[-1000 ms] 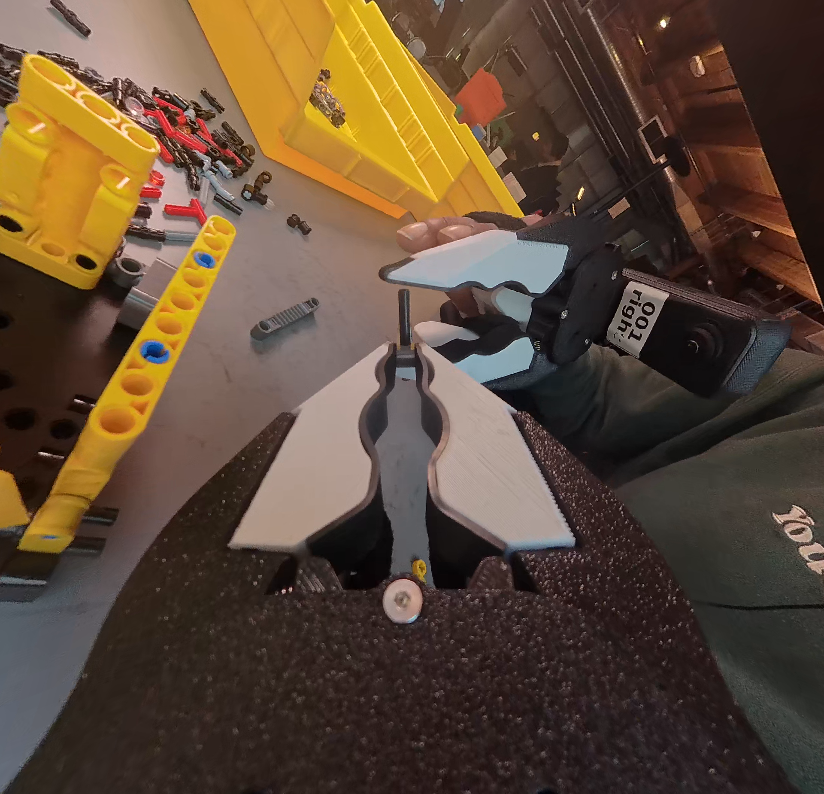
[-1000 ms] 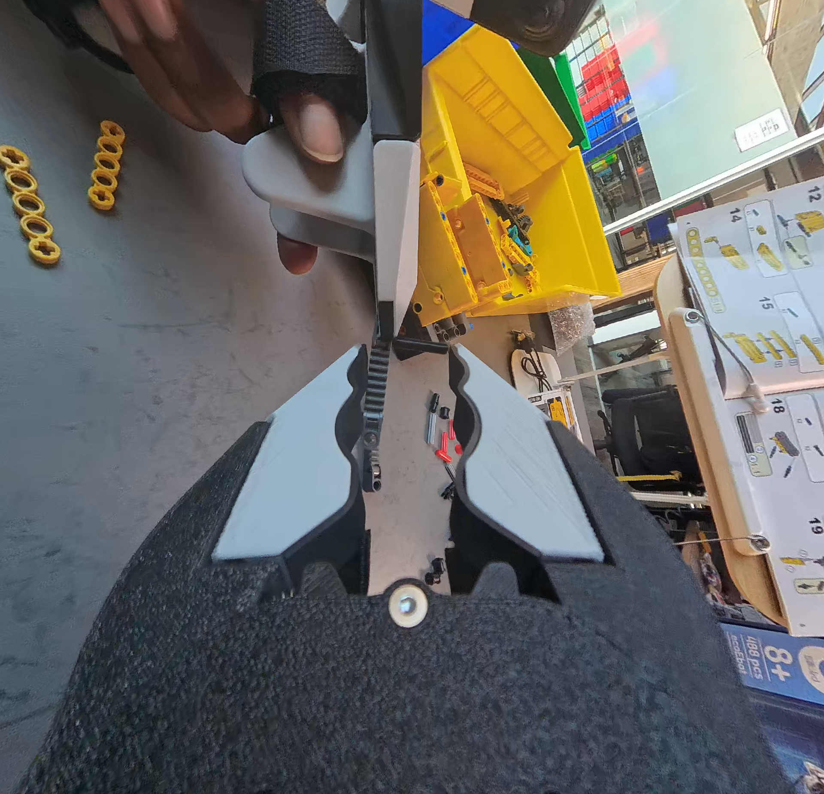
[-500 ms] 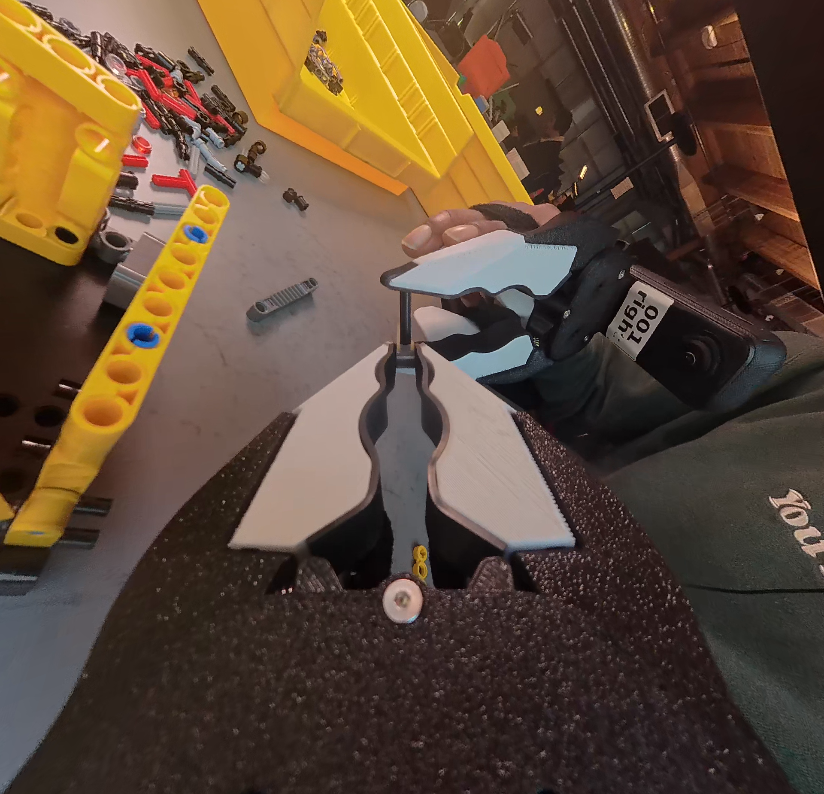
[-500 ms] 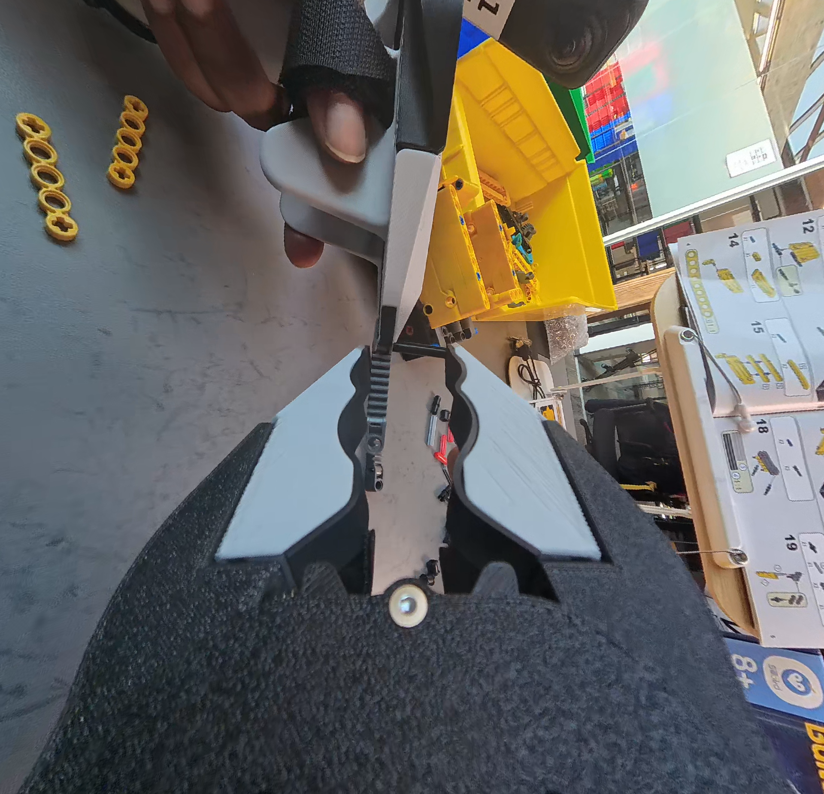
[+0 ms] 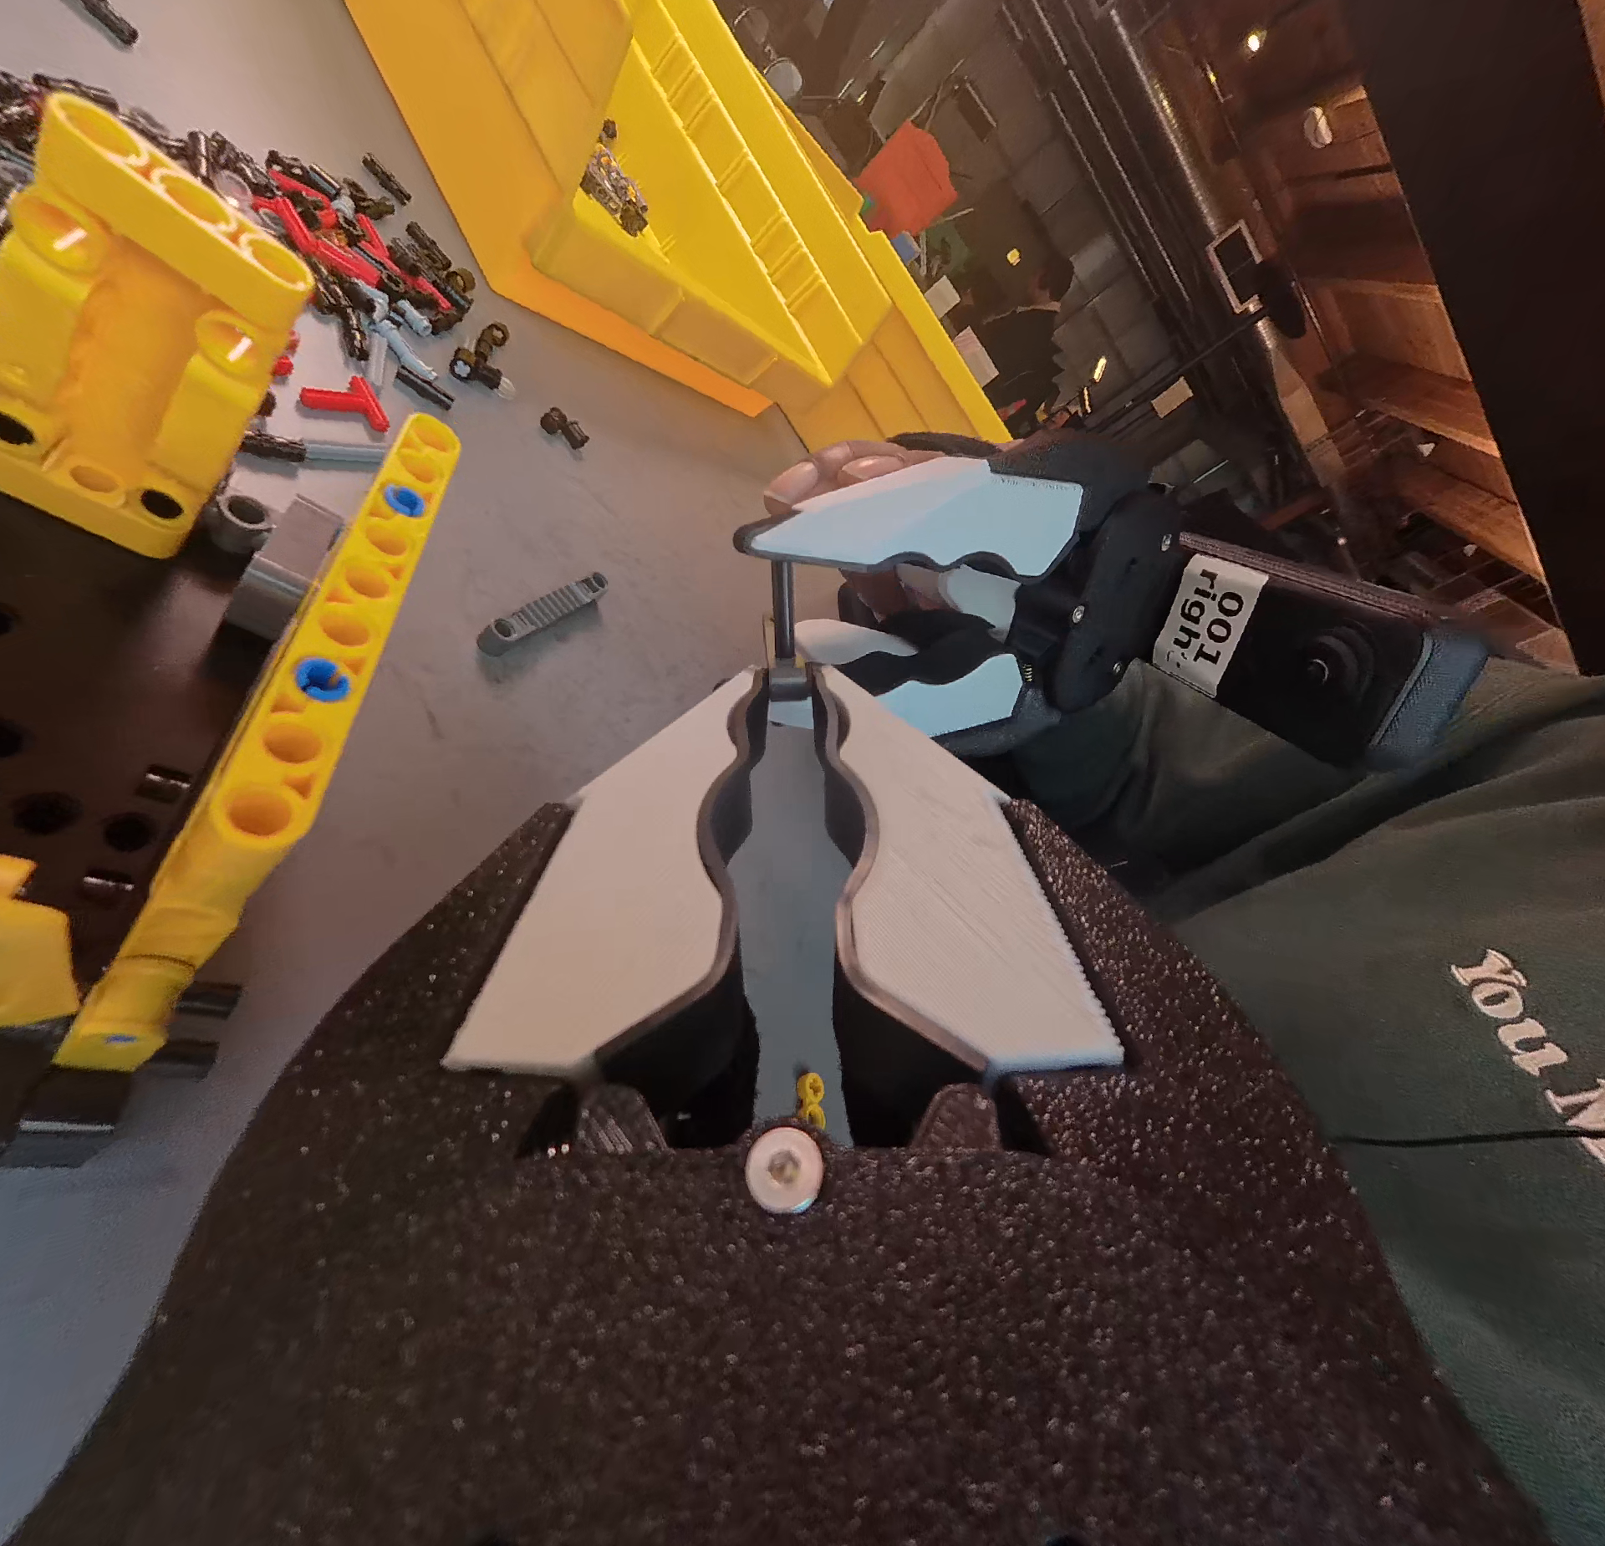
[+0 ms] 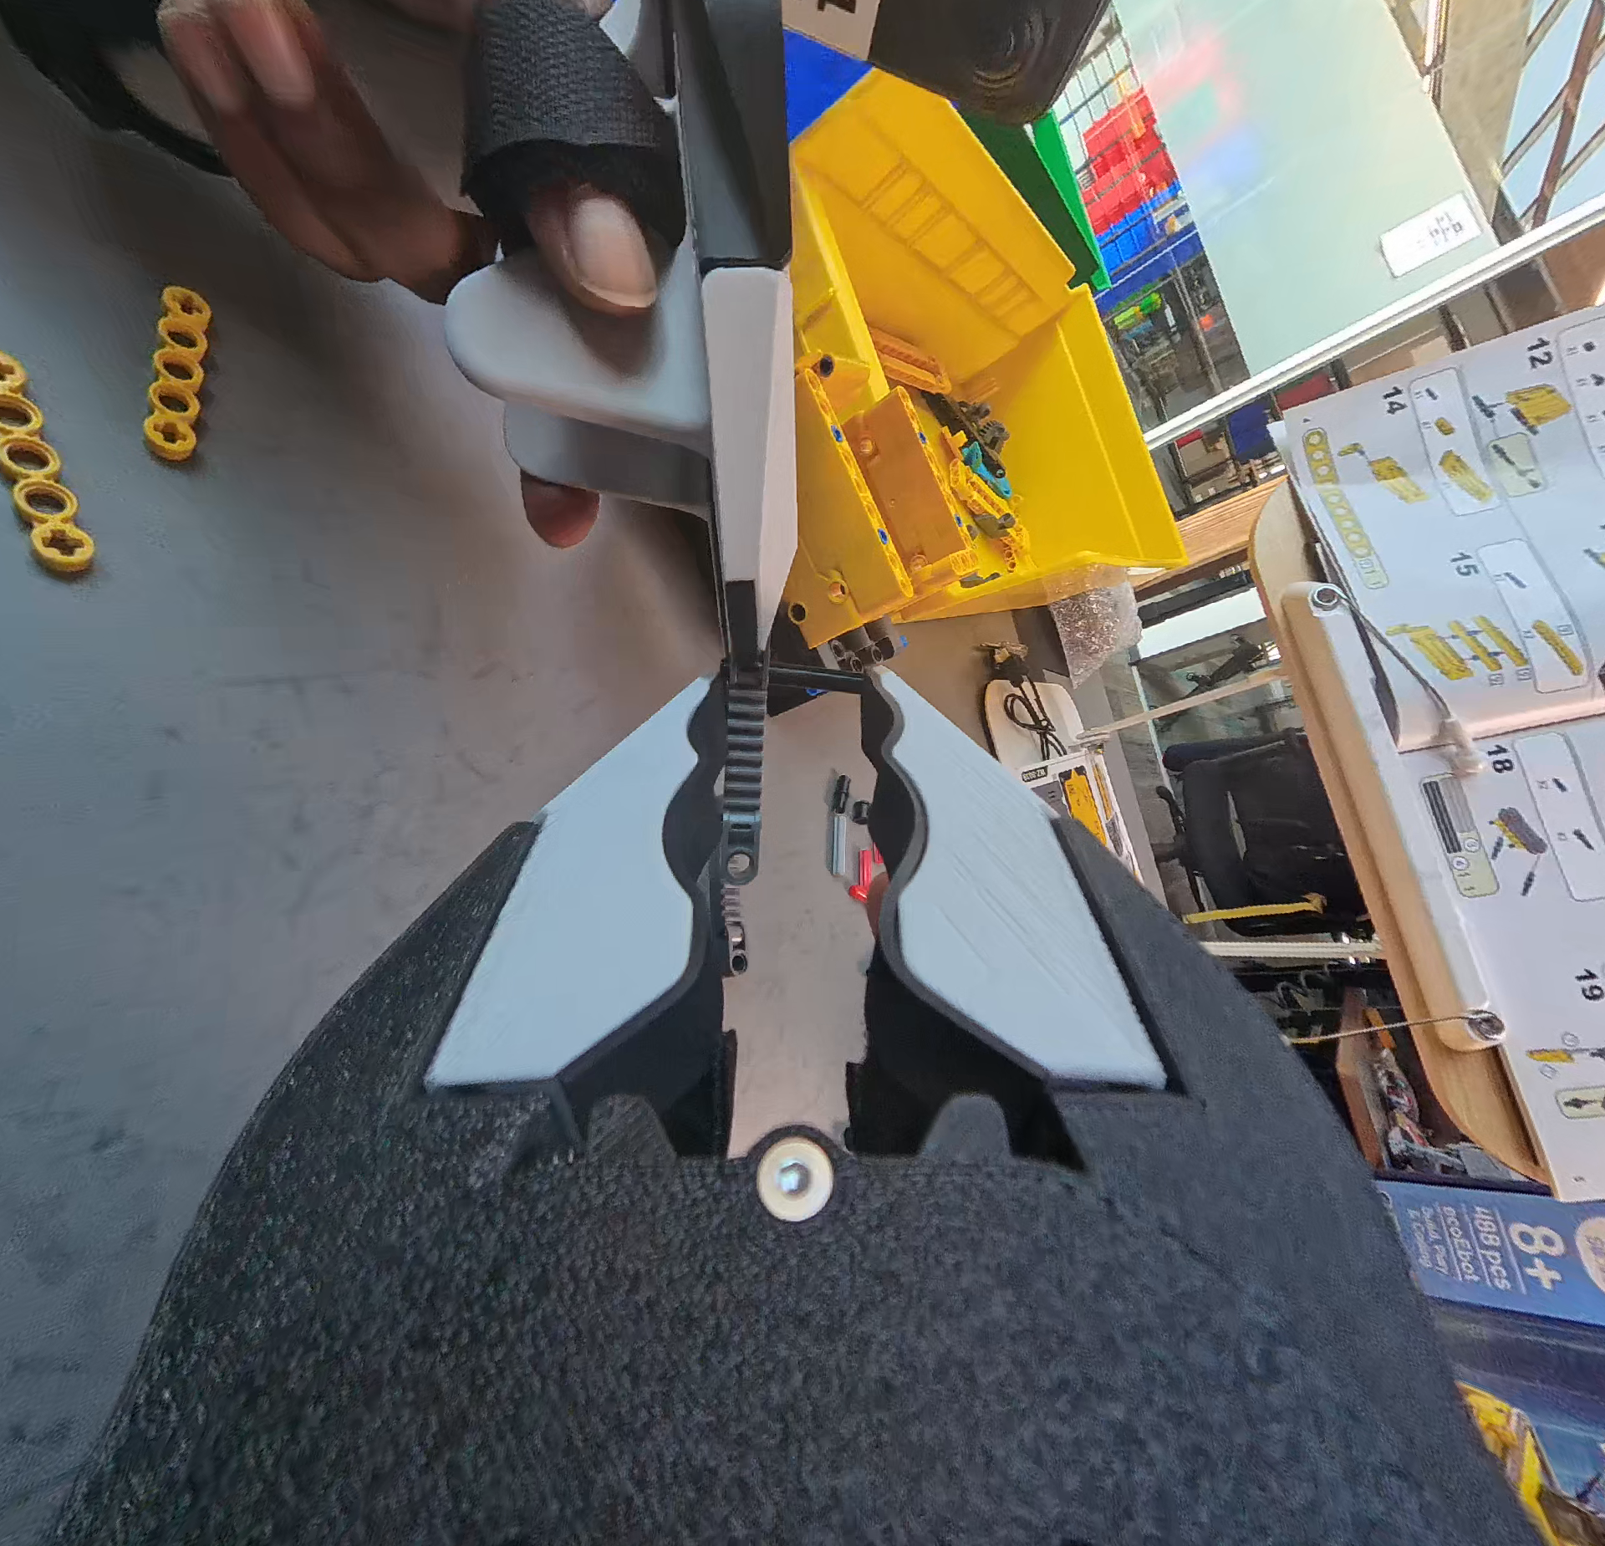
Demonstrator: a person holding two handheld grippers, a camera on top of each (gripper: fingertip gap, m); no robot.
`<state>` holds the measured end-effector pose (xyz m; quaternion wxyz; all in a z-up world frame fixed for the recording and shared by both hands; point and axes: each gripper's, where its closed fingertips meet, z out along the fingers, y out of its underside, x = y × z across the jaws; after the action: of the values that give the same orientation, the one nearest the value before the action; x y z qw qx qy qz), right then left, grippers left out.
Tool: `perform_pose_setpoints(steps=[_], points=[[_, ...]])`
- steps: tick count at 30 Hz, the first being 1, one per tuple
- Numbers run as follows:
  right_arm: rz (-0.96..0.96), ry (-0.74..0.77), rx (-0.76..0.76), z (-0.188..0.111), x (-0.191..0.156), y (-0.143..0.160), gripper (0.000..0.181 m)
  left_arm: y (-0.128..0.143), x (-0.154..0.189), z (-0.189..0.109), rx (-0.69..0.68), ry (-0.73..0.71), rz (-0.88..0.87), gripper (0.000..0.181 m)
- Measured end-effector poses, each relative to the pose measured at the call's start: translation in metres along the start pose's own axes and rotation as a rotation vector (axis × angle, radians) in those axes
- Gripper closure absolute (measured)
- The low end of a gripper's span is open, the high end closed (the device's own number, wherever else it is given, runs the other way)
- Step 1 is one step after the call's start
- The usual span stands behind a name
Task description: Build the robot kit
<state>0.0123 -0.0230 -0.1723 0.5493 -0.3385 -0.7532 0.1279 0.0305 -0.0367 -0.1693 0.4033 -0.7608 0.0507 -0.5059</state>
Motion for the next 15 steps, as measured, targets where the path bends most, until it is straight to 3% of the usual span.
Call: perform_pose_setpoints(steps=[15], points=[[-0.024,-0.004,-0.035,0.0031,-0.0053,0.0009,0.151,0.0025,-0.0039,-0.0016,-0.018,-0.001,-0.037,0.175]])
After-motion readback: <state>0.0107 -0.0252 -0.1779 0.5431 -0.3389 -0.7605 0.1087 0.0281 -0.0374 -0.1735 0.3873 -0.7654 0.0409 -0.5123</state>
